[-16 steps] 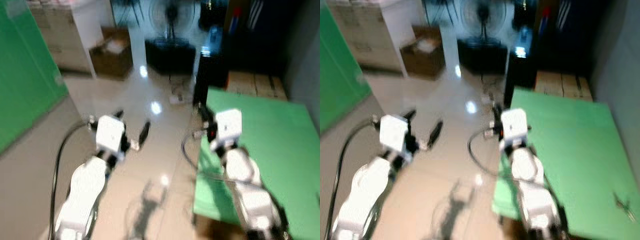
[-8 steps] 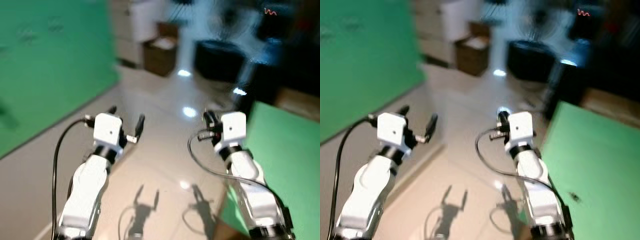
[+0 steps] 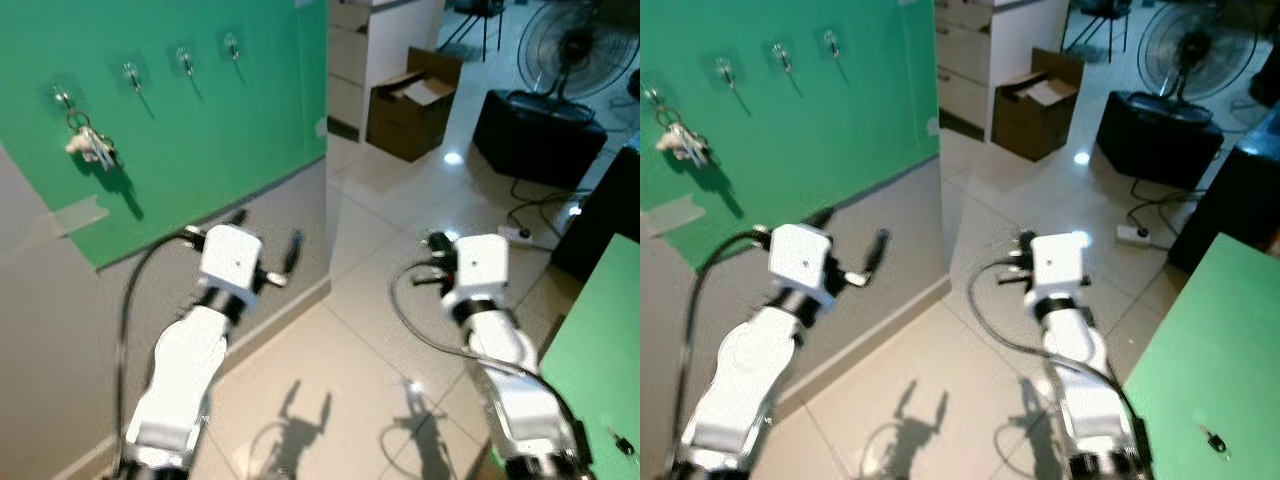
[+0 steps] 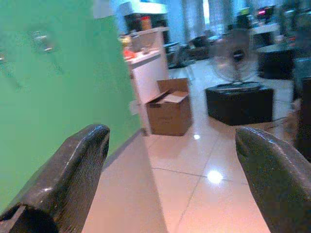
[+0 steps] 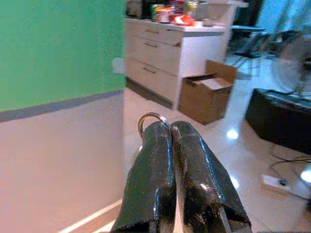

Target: Hang keys on a hook

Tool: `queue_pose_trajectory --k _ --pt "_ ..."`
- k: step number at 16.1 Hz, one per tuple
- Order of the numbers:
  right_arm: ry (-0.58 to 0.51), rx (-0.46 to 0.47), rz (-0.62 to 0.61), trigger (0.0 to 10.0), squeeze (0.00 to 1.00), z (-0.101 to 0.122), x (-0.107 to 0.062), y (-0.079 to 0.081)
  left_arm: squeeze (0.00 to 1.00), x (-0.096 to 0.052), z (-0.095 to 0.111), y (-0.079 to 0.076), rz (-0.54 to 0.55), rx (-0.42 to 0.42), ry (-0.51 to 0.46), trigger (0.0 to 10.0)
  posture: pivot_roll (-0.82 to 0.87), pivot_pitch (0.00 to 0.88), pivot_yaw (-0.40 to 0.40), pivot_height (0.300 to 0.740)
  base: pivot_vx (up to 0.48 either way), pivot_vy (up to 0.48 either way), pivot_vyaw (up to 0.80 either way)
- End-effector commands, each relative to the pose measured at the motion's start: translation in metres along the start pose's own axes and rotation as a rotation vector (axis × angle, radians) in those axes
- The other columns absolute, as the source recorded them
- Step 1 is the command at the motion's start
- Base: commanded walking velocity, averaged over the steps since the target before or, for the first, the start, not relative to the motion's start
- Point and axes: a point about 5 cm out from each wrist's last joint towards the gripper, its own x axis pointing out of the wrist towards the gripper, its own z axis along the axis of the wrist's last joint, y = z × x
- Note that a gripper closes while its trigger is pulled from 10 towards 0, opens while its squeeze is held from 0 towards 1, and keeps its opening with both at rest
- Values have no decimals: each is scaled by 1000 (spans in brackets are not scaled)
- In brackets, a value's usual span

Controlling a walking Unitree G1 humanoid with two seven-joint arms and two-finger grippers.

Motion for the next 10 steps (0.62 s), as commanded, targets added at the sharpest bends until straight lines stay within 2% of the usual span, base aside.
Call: queue_pose_trajectory --k 1,3,4,10 --pt "-16 16 -9 10000 0 3 1 0 0 -1 -3 6 12 14 22 10000 -74 0 34 740 326 0 0" --pt "-13 12 16 10000 0 3 1 2 0 0 -1 6 0 10 17 10000 -73 0 36 740 347 0 0" --pt "-12 5 38 10000 0 4 2 5 0 2 0 7 -2 10 14 10000 -72 0 38 740 360 0 488" --pt "-19 9 81 10000 0 4 3 12 0 3 1 8 -1 8 9 10000 -65 0 31 740 371 0 800"
